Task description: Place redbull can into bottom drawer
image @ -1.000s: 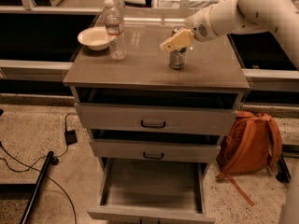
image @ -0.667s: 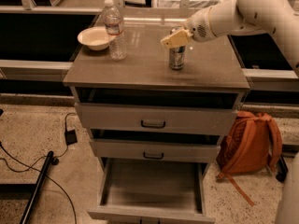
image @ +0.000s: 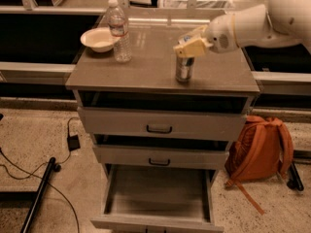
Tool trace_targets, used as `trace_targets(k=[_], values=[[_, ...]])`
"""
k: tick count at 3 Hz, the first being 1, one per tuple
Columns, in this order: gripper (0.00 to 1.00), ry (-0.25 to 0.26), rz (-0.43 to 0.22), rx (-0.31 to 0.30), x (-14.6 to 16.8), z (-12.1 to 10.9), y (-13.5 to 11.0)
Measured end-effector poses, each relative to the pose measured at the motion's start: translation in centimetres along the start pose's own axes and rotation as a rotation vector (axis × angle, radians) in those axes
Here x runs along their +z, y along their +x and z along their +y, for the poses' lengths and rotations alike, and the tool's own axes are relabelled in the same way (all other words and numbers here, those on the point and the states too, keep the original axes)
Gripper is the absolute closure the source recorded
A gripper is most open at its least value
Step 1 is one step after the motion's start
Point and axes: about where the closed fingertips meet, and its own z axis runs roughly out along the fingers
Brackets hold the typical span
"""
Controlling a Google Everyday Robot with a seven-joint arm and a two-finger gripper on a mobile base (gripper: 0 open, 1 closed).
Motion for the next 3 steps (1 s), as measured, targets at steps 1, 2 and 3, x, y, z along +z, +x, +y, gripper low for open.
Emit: trace_targets(k=[1,2,3], values=[[1.0,-0.07,-0.072,-0.076,-2.3,5.5,-0.7],[1.0,-0.118,-0.04,-0.13,-3.6,10.8,0.6],[1.0,-0.169,0.082,-0.195,-3.4,15.2,2.0]])
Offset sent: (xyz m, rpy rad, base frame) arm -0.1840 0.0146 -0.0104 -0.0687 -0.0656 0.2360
